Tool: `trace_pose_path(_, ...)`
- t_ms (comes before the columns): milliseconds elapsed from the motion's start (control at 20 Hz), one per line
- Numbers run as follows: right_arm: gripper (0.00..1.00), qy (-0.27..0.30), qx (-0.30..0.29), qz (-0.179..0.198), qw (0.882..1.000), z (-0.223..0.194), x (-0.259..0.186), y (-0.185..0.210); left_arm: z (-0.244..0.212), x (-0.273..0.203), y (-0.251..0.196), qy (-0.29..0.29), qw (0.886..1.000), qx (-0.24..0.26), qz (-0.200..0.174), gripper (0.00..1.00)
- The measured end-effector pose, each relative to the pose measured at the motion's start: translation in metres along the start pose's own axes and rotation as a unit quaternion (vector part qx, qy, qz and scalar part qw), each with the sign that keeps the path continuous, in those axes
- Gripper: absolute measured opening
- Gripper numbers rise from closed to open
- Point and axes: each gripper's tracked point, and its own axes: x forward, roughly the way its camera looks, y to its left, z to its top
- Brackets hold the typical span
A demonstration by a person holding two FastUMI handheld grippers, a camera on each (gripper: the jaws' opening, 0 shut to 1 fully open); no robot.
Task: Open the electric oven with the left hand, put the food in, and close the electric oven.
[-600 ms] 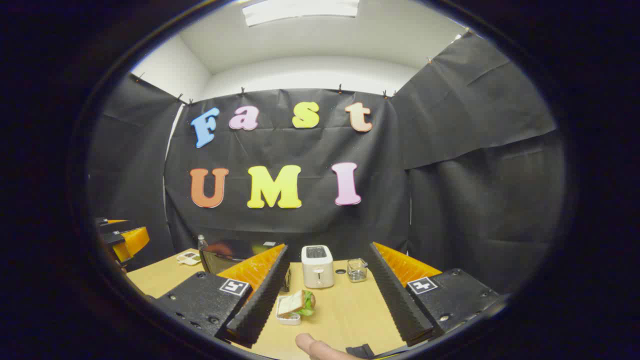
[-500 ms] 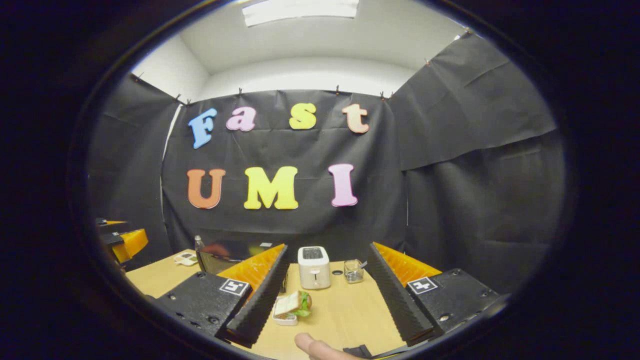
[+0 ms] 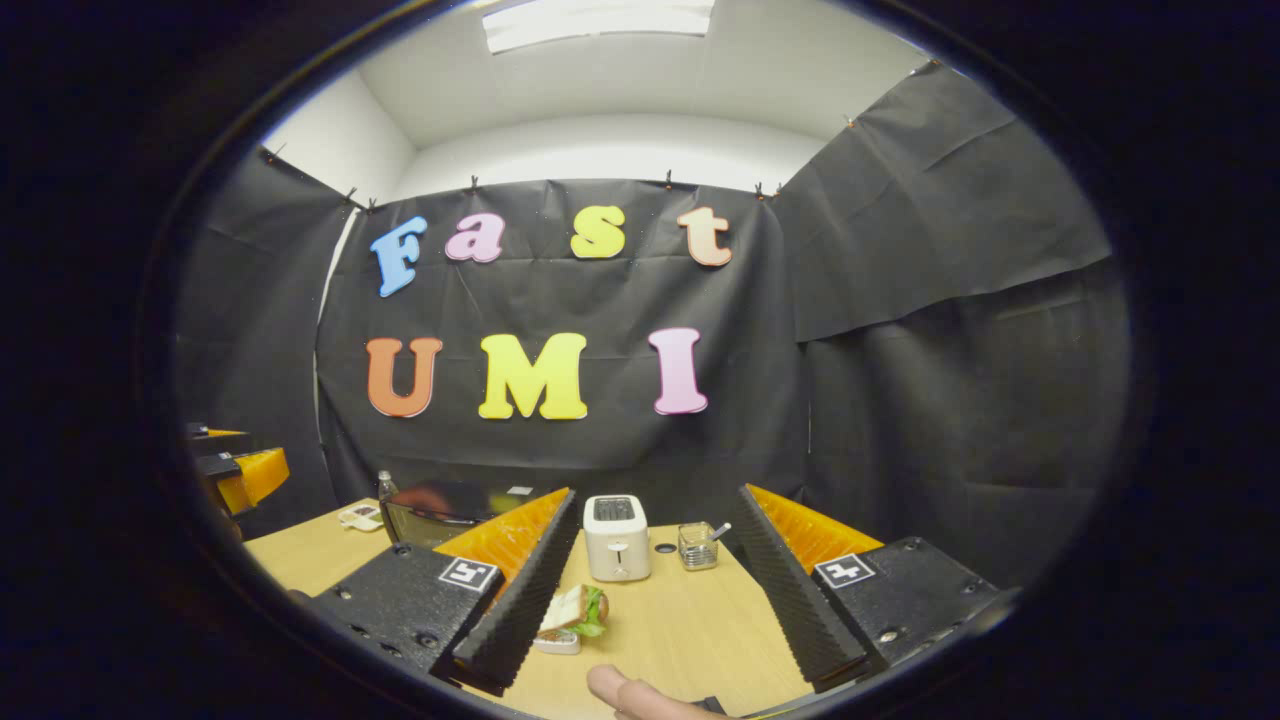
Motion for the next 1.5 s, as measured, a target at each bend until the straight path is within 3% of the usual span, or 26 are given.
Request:
trace_pose_path(100,1.00,-0.002,0.002,0.000,1.000,0.000,0.002,0.000,-0.001,0.005,-0.004,0.002,1.000,-0.001,-0.004,0.95)
trace_pose_path(150,0.89,-0.004,0.003,0.001,1.000,0.001,0.003,0.001,-0.001,0.009,-0.006,0.004,1.000,0.000,-0.007,0.96)
trace_pose_path(400,0.89,-0.006,0.005,0.007,1.000,0.000,0.015,0.003,-0.009,0.043,-0.009,0.019,1.000,0.008,-0.009,0.95)
trace_pose_path(450,1.00,-0.004,0.004,0.008,1.000,0.001,0.028,0.005,-0.009,0.052,-0.010,0.021,1.000,0.009,-0.009,0.96)
trace_pose_path(500,0.89,-0.002,0.003,0.007,1.000,0.000,0.036,0.006,-0.013,0.061,-0.013,0.026,1.000,0.008,-0.013,0.95)
trace_pose_path(700,0.89,0.009,-0.001,0.005,1.000,-0.002,0.050,0.005,-0.020,0.118,-0.007,0.040,0.999,0.011,-0.014,0.96)
trace_pose_path(800,0.89,0.013,0.000,0.008,1.000,-0.001,0.055,0.005,-0.040,0.147,-0.014,0.072,0.997,-0.004,-0.029,0.96)
trace_pose_path(850,1.00,0.013,0.001,0.007,1.000,0.000,0.056,0.003,-0.049,0.161,-0.019,0.083,0.996,-0.014,-0.041,0.96)
trace_pose_path(1050,1.00,0.003,0.007,-0.013,1.000,0.005,0.062,-0.016,-0.076,0.213,-0.012,0.118,0.992,-0.019,-0.033,0.96)
trace_pose_path(1100,0.89,0.005,0.010,-0.018,1.000,0.004,0.063,-0.021,-0.086,0.226,-0.012,0.127,0.991,-0.017,-0.032,0.96)
trace_pose_path(1300,0.89,0.010,0.018,-0.021,1.000,-0.001,0.064,-0.034,-0.132,0.261,-0.015,0.187,0.981,-0.029,-0.039,0.97)
trace_pose_path(1350,1.00,0.005,0.019,-0.017,1.000,0.003,0.063,-0.034,-0.142,0.267,-0.019,0.200,0.978,-0.031,-0.046,0.96)
trace_pose_path(1400,1.00,0.002,0.018,-0.017,1.000,0.005,0.063,-0.034,-0.152,0.271,-0.025,0.216,0.974,-0.038,-0.061,0.97)
trace_pose_path(1450,0.89,0.000,0.014,-0.017,1.000,0.005,0.064,-0.037,-0.159,0.274,-0.028,0.227,0.971,-0.043,-0.067,0.96)
trace_pose_path(1500,0.89,-0.002,0.010,-0.017,1.000,0.005,0.063,-0.038,-0.163,0.276,-0.025,0.232,0.970,-0.043,-0.057,0.95)
